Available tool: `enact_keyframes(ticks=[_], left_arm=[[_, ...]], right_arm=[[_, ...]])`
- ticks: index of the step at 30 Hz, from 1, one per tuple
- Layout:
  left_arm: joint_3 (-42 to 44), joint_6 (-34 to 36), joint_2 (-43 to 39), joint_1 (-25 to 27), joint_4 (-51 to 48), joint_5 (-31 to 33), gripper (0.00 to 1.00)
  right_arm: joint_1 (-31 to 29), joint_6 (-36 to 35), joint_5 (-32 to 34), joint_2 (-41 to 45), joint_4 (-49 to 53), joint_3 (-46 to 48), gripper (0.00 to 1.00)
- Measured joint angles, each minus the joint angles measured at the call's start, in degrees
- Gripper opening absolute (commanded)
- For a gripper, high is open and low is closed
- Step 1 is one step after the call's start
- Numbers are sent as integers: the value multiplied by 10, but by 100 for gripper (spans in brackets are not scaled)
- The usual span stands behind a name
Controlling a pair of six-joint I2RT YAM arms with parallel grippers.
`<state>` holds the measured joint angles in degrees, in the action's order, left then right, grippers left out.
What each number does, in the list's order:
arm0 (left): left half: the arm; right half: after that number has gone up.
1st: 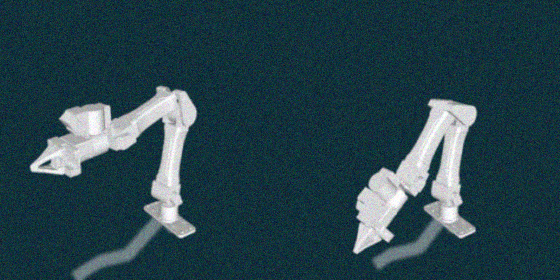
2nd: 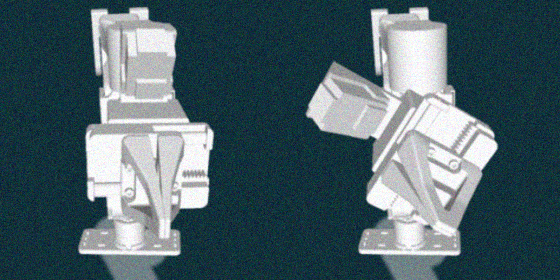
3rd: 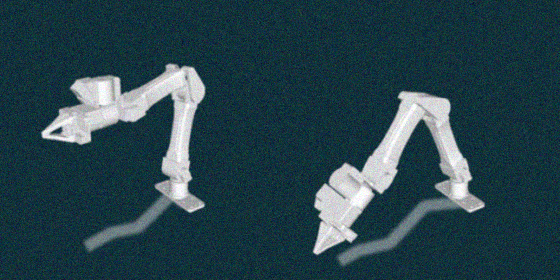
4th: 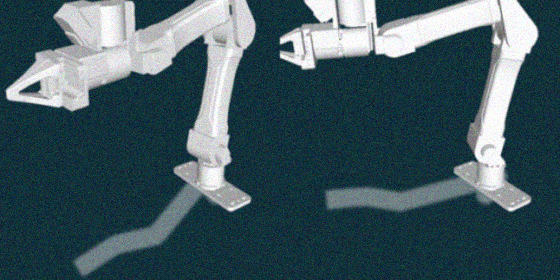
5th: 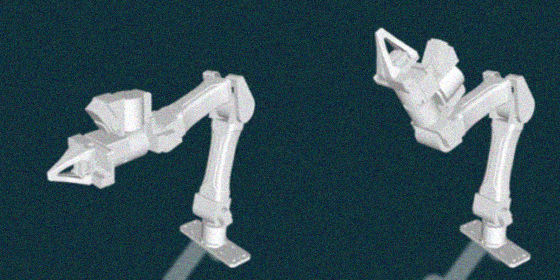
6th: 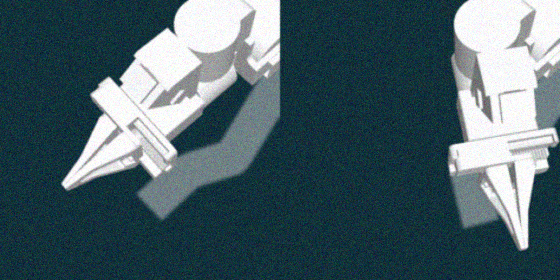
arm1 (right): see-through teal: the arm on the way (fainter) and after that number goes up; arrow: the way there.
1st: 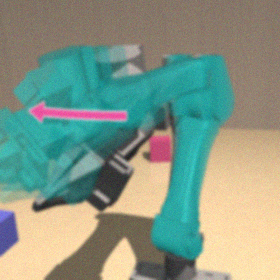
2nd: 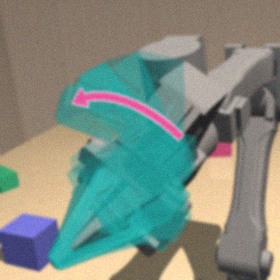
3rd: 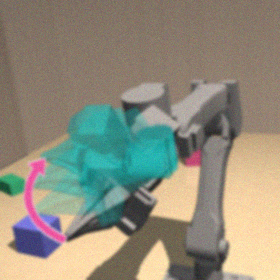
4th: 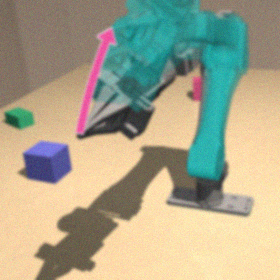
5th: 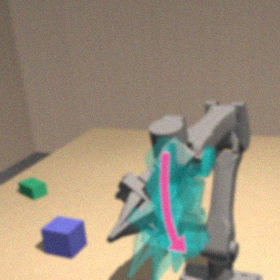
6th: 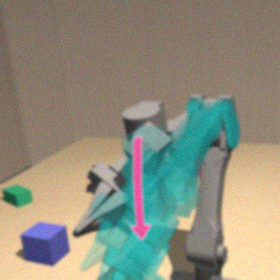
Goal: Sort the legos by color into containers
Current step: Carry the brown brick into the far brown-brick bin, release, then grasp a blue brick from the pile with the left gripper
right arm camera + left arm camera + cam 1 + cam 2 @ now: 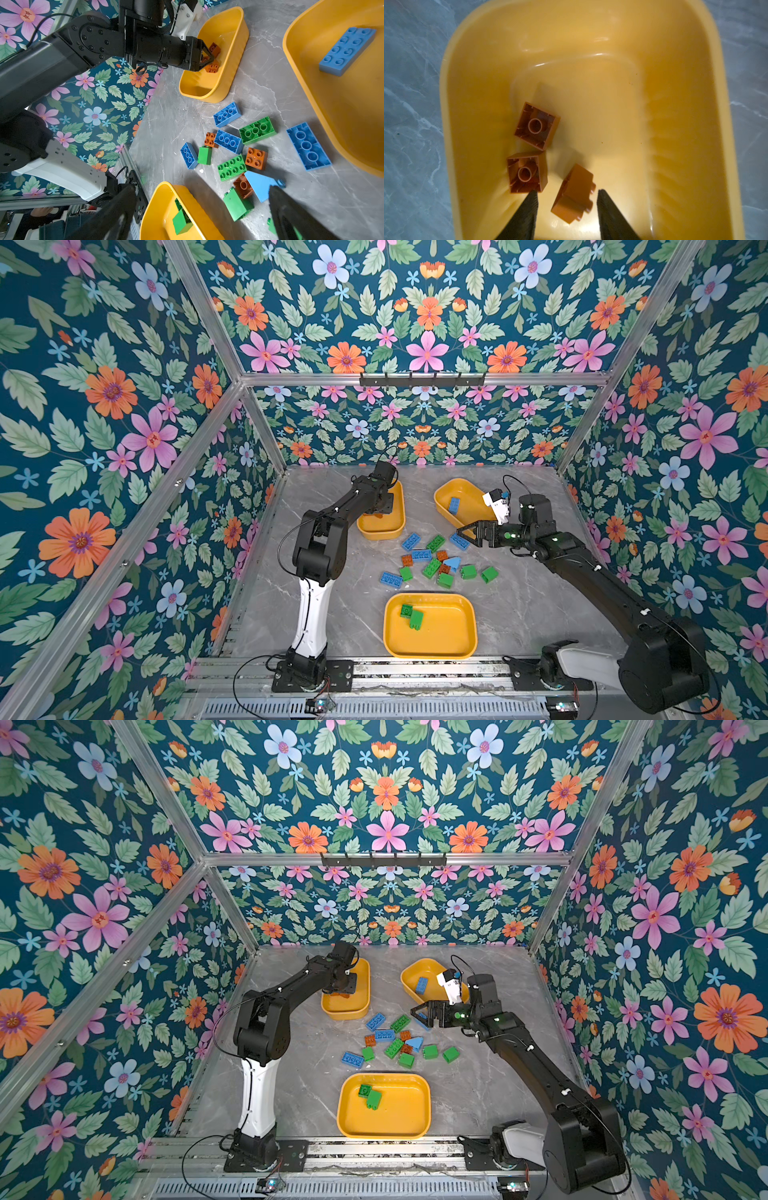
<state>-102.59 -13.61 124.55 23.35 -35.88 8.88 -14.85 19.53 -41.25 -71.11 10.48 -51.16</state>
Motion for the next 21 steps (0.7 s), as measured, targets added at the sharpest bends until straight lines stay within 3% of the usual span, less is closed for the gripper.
enact_keyframes(ticks=[6,16,21], left_arm=[[14,-9,-54,0,-18,-10,68],[203,-68,-251,57,-46,-58,71],[299,-158,-325,108,-59,-54,71]], right_arm=[[0,4,3,-5,-5,0,99],[0,11,-14,-17,-13,-5,99],[0,10,-22,-21,-12,-6,99]])
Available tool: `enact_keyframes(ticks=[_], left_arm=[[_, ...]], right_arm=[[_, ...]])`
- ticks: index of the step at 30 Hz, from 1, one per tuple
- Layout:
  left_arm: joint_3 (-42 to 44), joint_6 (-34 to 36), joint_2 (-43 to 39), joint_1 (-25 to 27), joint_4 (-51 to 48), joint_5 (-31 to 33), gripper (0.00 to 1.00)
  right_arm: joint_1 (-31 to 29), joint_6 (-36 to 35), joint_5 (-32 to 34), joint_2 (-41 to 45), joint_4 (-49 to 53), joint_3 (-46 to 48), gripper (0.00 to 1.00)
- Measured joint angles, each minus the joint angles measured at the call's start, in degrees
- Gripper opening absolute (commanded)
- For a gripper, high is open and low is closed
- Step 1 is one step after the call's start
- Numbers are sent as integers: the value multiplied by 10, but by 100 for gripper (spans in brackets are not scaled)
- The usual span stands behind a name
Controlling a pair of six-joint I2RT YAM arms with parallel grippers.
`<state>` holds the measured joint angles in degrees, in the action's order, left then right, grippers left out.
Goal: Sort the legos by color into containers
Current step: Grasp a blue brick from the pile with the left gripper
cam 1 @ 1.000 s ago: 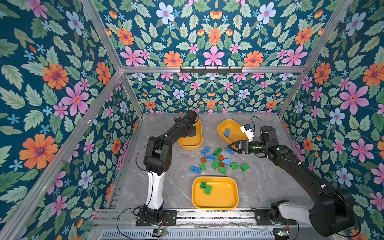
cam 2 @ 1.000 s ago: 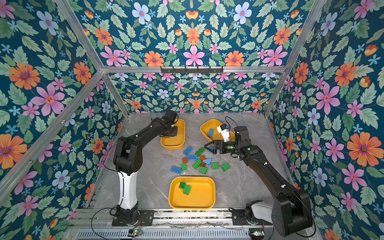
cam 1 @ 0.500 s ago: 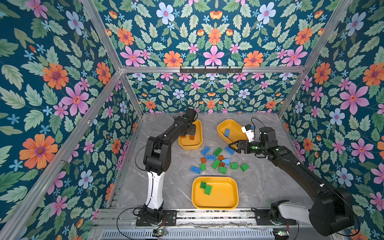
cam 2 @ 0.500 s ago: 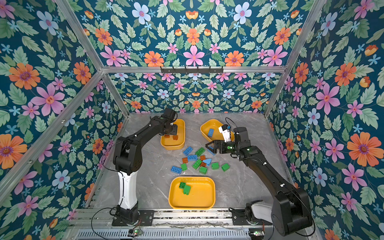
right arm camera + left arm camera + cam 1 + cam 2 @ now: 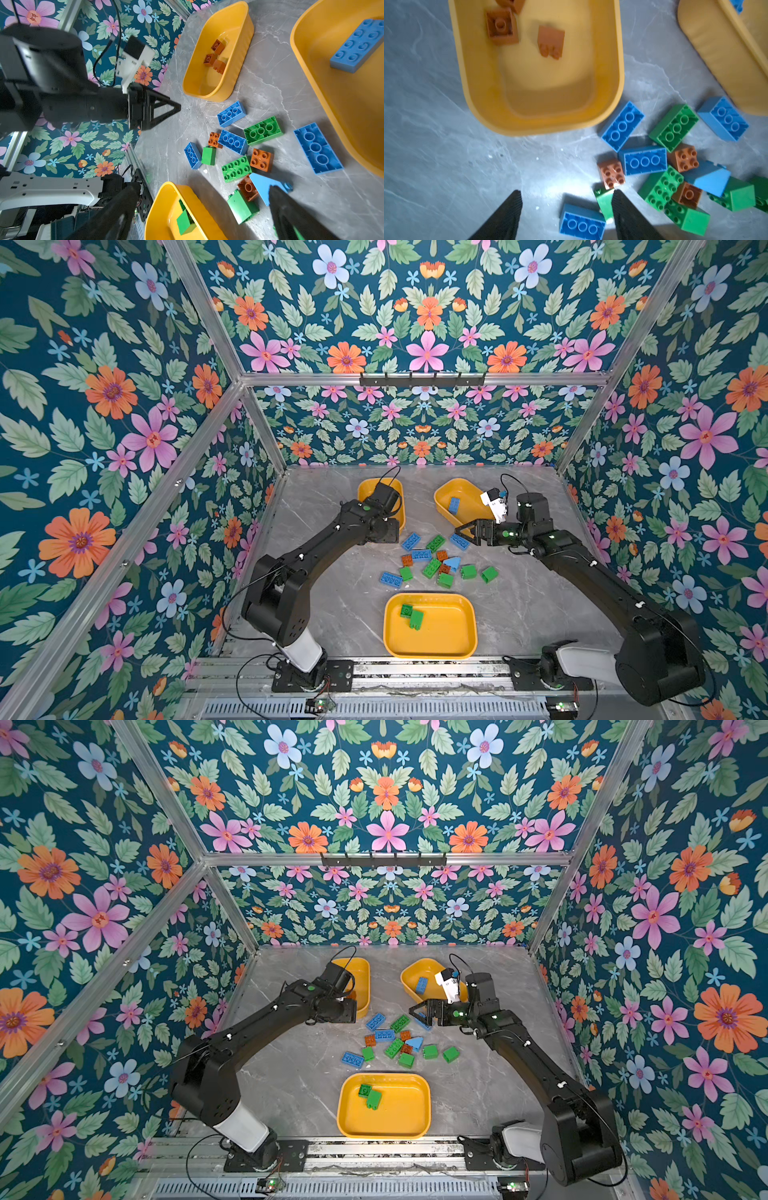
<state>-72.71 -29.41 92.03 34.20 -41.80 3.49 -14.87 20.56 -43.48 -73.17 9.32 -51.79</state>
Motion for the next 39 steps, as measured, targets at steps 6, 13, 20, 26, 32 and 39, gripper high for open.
enact_keyframes(ticks=[6,13,20,26,32,39], left_arm=[[99,-196,-56,44,9,24,70],[115,-401,-43,85,8,31,70],[101,-512,16,103,-4,23,66],[106,-554,49,107,1,10,63],[119,-574,67,108,11,-1,54],[121,-576,83,108,32,-6,34]], right_arm=[[0,0,-12,2,5,1,99],[0,-3,-17,12,17,9,99],[0,-9,-19,14,21,14,99],[0,-15,-19,13,25,13,99],[0,-17,-19,8,31,12,99],[0,-22,-20,5,37,12,99]])
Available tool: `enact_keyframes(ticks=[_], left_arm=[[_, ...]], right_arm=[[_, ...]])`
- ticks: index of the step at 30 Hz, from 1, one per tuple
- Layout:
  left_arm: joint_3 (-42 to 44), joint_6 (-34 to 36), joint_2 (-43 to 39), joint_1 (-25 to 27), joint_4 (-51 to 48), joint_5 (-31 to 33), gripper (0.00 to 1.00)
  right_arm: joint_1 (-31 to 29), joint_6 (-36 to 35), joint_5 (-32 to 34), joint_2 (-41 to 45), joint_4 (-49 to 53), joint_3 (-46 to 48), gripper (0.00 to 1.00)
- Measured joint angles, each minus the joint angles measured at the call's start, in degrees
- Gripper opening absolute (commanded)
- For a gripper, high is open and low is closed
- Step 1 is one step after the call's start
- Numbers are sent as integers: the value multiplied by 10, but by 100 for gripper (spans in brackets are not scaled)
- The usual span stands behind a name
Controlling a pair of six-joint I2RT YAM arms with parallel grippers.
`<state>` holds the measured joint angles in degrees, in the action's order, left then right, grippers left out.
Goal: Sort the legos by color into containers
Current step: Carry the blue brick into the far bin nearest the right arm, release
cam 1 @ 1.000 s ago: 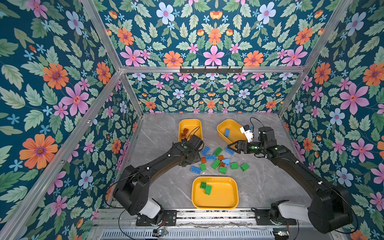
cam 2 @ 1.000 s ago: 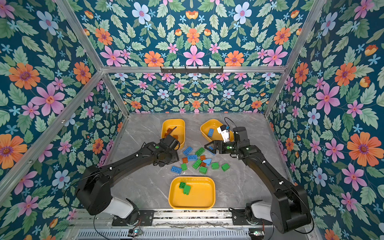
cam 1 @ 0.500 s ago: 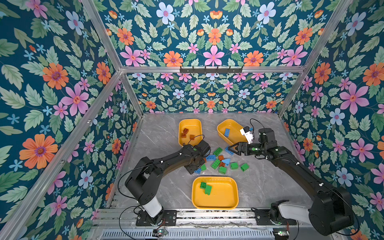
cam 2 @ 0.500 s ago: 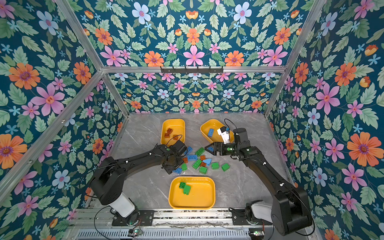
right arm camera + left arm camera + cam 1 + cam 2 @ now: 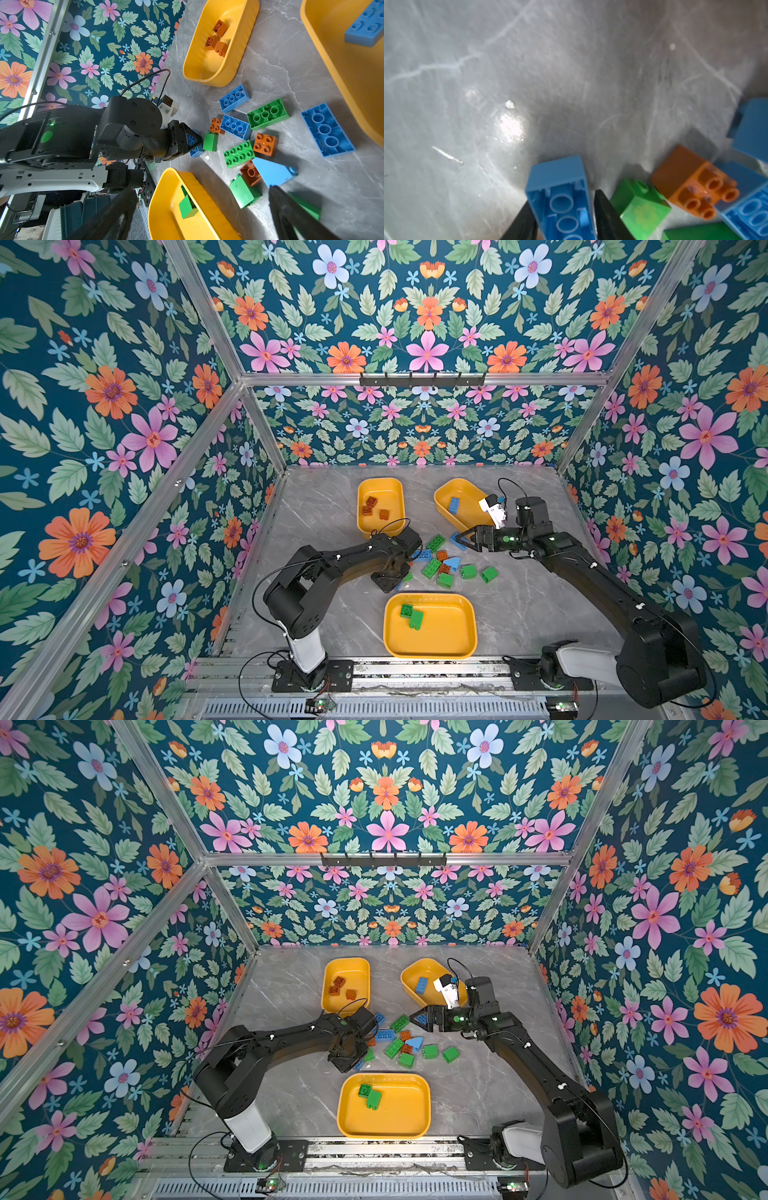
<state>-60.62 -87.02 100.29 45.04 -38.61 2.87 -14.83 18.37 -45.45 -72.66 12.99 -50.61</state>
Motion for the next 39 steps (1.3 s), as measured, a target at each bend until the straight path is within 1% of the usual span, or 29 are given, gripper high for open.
enact_keyframes(ticks=[2,4,8,11,16,21,23,27,33,39], left_arm=[[0,0,0,0,0,0,27],[-4,1,0,-2,-1,1,24],[-31,22,-11,-9,-13,16,23],[-60,54,-22,-19,-26,32,23],[-131,143,-27,-32,-56,63,23],[-218,271,-13,-38,-58,77,22],[-254,324,6,-38,-46,62,22],[-341,416,70,-37,-17,24,22],[-440,526,153,-38,36,-25,22],[-515,622,240,-46,102,-75,22]], right_arm=[[0,-3,0,-2,2,-1,99],[0,-5,0,-3,5,-3,99],[0,-6,0,-4,5,-7,99],[0,-6,0,-4,5,-7,99],[0,-5,0,-4,5,-7,99],[0,-5,2,-2,5,-10,99],[0,-5,6,0,4,-11,99],[4,-5,20,7,5,-15,99],[19,-5,30,15,9,-25,99],[31,-5,36,26,15,-30,99]])
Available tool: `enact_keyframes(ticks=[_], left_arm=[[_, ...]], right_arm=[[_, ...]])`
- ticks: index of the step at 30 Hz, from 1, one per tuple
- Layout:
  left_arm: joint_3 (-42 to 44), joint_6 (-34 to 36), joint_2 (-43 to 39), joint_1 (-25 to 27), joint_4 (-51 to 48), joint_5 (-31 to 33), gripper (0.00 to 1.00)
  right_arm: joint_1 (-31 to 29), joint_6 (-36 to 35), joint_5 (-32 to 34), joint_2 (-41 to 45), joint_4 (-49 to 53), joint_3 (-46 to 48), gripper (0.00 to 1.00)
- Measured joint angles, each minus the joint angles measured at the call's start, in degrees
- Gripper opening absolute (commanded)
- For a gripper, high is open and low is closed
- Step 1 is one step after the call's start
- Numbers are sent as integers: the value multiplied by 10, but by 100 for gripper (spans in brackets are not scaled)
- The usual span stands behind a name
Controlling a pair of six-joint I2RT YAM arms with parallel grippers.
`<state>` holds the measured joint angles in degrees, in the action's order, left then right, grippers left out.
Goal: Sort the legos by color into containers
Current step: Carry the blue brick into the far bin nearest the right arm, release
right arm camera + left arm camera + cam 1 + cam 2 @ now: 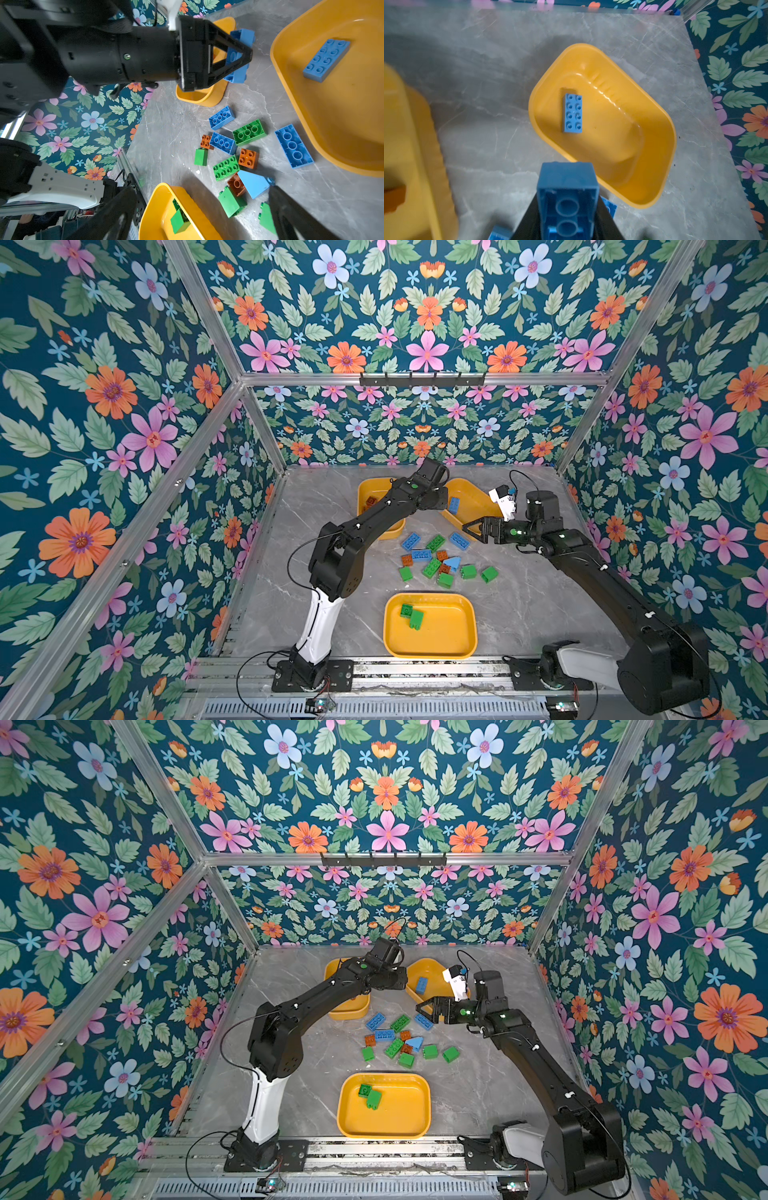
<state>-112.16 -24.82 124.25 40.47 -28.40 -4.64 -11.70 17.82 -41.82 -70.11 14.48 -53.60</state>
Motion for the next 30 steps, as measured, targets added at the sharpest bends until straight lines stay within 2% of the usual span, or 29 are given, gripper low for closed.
enact_keyframes(ticks=[9,14,17,22,30], left_arm=[[-66,119,93,-6,101,-34,21],[-77,152,131,-16,129,-30,22],[-93,167,148,-19,146,-13,26],[-109,191,165,-17,165,-11,43],[-117,212,163,-23,162,-14,64]], right_arm=[[14,-2,2,13,22,-2,99],[21,-8,2,21,31,-2,99],[23,-12,2,23,39,-2,99],[24,-15,3,24,48,-2,99],[24,-16,4,23,51,-7,99]])
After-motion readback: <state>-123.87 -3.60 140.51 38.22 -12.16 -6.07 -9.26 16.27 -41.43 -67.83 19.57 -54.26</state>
